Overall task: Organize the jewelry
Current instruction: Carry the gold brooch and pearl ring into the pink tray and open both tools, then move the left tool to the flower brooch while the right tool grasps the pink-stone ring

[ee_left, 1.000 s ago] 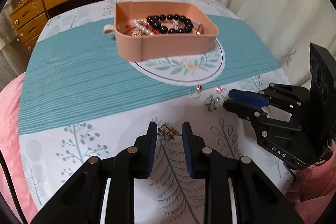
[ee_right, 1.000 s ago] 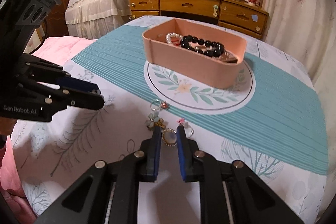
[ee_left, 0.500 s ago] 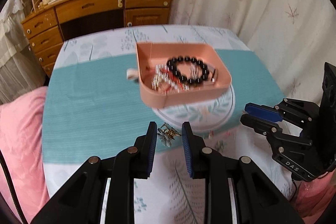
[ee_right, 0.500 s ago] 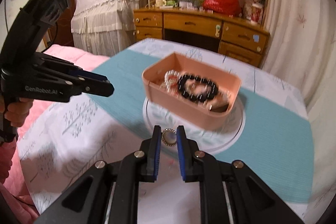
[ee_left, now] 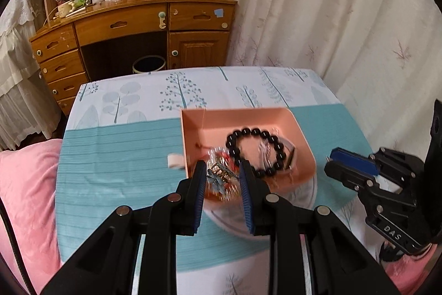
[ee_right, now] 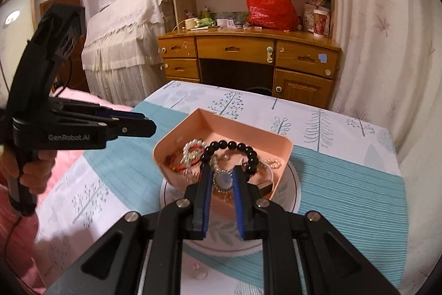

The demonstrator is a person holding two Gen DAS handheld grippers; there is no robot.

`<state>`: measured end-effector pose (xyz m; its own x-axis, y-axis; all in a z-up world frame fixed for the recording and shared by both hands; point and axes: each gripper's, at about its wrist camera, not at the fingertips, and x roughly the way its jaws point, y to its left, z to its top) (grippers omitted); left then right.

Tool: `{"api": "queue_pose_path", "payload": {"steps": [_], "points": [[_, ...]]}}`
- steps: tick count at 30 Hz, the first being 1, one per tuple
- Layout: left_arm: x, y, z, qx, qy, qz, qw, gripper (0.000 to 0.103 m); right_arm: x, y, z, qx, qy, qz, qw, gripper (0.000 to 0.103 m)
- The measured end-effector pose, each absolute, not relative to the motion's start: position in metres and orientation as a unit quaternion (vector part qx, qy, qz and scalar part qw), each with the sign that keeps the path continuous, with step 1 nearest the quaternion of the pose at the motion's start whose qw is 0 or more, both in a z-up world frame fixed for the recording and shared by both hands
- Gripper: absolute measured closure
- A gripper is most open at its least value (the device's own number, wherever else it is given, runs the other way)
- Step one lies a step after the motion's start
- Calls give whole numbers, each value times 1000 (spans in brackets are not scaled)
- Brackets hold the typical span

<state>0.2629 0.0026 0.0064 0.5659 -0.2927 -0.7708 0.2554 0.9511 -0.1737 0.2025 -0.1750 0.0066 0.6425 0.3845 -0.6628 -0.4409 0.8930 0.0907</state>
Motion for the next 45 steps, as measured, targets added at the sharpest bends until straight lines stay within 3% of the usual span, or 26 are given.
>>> {"api": "queue_pose_path", "payload": {"steps": [4,6,7,8,9,16,19,23,45], "points": [[279,3,1,-34,441,-146,885,80,216,-180,0,-20,366,218,904,88],[285,2,-3,-34,445,-137,884,63,223,-183,-6,-11,376,213,902,87],[286,1,-5,-32,446,-130,885,40,225,-183,-9,-11,383,210,900,86],[287,1,-6,-30,443,-124,887,35,225,-183,-11,-16,387,205,899,81],[287,1,-6,-28,441,-122,889,35,225,-183,-13,-23,388,199,900,75],[284,4,-4,-27,447,-116,887,34,224,-185,-13,-23,388,191,902,64],[277,6,0,-20,448,-111,887,26,219,-186,-9,-29,380,184,906,53],[260,8,3,-8,441,-110,891,25,207,-188,-8,-29,368,198,908,40],[170,-34,-43,31,463,-244,852,26,119,-180,-55,-159,365,317,861,40]]}}
